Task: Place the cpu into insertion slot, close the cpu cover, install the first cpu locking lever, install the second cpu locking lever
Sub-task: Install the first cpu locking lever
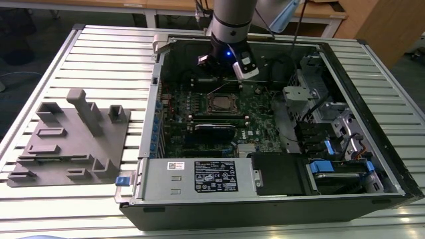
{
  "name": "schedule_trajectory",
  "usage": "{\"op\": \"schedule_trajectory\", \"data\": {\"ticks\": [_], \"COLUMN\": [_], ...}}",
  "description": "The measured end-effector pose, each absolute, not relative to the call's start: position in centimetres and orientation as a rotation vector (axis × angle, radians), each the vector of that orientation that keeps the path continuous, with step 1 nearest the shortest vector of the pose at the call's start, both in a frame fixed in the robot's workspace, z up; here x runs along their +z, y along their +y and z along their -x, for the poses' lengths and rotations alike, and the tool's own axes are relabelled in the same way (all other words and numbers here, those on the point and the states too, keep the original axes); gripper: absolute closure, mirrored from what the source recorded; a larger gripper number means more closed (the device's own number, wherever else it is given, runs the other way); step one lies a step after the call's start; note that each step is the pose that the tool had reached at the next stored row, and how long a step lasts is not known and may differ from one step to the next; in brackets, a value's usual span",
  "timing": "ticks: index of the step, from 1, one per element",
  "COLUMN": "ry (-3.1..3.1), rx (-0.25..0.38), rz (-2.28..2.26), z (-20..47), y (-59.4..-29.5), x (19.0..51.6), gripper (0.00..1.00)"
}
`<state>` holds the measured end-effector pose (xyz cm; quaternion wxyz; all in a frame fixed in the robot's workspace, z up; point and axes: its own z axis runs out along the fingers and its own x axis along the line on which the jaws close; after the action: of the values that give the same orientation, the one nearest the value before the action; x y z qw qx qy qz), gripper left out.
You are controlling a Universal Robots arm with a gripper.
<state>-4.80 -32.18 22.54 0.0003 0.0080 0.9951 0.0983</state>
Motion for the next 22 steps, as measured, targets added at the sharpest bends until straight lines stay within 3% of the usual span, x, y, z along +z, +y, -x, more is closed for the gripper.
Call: {"op": "schedule_trajectory", "data": {"ticks": [22], "ry": [3.126], "rx": [0.309], "rz": [-0.025], "z": [4.14], "y": [-32.39], "x": [21.66], "gripper": [0.89]}}
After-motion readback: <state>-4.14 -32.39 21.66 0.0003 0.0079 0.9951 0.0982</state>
